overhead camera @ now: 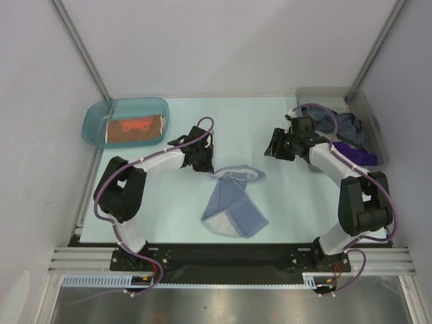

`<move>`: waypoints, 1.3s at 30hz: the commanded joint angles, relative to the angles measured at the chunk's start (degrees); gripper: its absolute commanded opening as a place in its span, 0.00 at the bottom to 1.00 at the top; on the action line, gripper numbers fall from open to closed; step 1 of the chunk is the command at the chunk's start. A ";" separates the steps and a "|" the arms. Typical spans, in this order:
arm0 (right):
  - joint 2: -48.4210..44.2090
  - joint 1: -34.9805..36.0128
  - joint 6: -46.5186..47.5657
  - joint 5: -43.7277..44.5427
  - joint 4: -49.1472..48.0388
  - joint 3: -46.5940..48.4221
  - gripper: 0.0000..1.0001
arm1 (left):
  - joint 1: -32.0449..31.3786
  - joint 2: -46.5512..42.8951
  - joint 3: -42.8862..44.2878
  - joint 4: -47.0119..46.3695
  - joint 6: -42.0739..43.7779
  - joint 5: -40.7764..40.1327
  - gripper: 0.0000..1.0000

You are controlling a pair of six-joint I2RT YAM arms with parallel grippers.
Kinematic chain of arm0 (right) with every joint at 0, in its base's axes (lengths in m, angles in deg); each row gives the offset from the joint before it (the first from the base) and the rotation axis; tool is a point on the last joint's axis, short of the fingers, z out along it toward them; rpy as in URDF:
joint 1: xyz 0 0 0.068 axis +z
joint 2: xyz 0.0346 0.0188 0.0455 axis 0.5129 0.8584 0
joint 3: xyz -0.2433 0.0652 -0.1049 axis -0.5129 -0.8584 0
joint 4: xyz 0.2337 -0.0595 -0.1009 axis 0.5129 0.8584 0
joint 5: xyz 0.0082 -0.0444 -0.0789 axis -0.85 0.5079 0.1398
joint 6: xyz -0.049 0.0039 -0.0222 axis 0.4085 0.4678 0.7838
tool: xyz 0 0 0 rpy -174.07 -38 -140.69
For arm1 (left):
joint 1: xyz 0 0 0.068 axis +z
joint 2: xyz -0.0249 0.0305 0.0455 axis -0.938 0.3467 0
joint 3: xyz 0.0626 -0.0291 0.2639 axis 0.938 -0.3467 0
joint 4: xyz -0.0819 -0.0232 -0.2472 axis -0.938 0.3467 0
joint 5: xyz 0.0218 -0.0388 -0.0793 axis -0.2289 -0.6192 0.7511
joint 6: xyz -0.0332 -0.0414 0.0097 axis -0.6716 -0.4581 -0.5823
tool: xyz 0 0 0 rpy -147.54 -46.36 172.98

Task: Fold and stack the towels
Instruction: Flatten out the crumpled towel

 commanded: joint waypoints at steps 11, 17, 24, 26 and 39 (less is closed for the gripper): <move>-1.91 12.36 -32.18 24.73 4.97 -0.33 0.54 | -1.30 -2.11 -0.29 -4.49 -1.29 1.16 0.00; -9.12 8.85 -25.50 18.16 -3.90 -12.72 0.56 | -1.30 -2.37 1.11 -3.61 -1.20 0.81 0.00; -11.77 8.67 -22.07 9.36 -16.73 -20.91 0.60 | -1.39 -1.58 2.87 -2.99 -1.82 0.99 0.00; -10.81 8.58 -21.37 7.69 -20.69 -21.87 0.58 | -1.30 -1.32 3.39 -2.82 -1.82 0.90 0.00; -7.02 7.44 -18.03 7.15 -24.57 -23.72 0.55 | -1.39 -0.09 6.74 0.61 -1.11 -1.12 0.00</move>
